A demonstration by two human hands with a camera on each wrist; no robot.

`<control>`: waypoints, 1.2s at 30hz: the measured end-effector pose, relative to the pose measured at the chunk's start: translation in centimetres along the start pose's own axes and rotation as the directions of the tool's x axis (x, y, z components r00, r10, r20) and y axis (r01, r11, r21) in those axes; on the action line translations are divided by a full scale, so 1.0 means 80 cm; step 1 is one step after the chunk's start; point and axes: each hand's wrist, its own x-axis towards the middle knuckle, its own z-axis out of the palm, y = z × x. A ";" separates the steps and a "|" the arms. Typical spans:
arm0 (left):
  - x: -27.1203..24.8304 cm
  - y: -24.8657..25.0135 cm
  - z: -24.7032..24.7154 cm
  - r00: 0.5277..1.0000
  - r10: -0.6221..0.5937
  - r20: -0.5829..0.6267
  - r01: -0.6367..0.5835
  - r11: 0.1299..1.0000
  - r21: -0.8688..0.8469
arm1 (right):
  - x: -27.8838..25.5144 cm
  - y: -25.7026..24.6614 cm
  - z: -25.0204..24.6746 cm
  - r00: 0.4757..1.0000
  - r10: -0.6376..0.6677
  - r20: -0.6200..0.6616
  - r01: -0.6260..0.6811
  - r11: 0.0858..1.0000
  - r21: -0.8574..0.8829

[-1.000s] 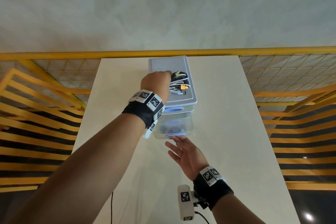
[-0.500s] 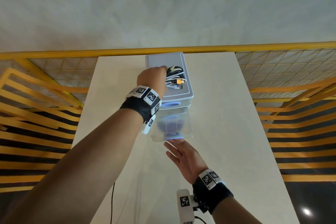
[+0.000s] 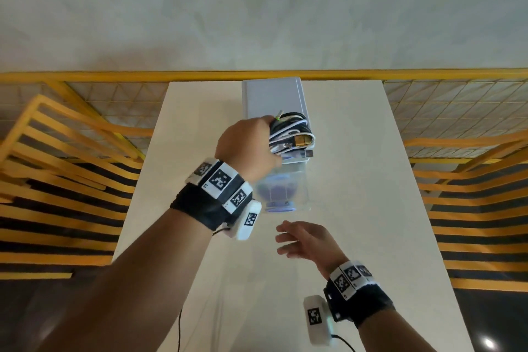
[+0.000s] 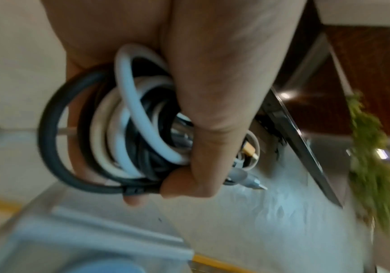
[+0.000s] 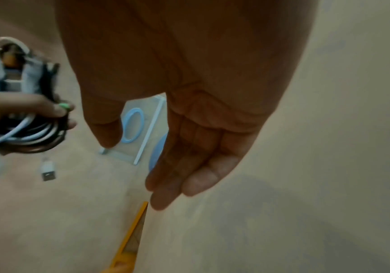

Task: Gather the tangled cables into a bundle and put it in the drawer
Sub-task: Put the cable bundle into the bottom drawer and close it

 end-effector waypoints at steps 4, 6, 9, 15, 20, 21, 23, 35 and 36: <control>-0.037 -0.025 0.034 0.942 -0.177 0.285 0.265 0.914 -0.307 | -0.027 -0.020 -0.028 0.924 -0.359 -0.135 0.308 0.904 -0.295; -0.043 -0.040 0.062 0.861 -0.262 0.435 0.423 0.845 -0.329 | -0.038 -0.045 -0.035 0.849 -0.509 -0.140 0.422 0.814 -0.400; -0.048 -0.048 0.090 0.725 -0.278 0.630 0.590 0.722 -0.361 | -0.032 -0.087 -0.029 0.859 -0.502 -0.096 0.387 0.761 -0.520; -0.049 -0.032 0.113 0.697 -0.109 0.709 0.673 0.440 -0.594 | 0.009 -0.114 0.011 0.996 -0.046 0.070 0.064 0.958 -0.281; -0.044 -0.023 0.117 0.764 -0.123 0.634 0.628 0.367 -0.686 | 0.021 -0.112 0.014 0.996 -0.024 0.086 0.019 0.998 0.053; -0.046 -0.023 0.118 0.771 -0.105 0.629 0.621 0.347 -0.703 | 0.025 -0.113 0.014 0.997 -0.007 0.082 0.003 0.999 0.054; -0.049 -0.024 0.125 0.776 -0.086 0.625 0.620 0.283 -0.731 | 0.032 -0.117 0.012 0.999 0.037 0.026 -0.038 0.999 0.011; -0.038 -0.016 0.101 0.830 -0.116 0.546 0.252 0.951 -0.181 | 0.050 -0.132 -0.004 0.984 0.168 0.055 -0.175 0.969 0.172; -0.041 -0.012 0.094 0.842 -0.109 0.528 0.240 0.953 -0.186 | 0.052 -0.132 -0.006 0.985 0.164 0.054 -0.171 0.971 0.167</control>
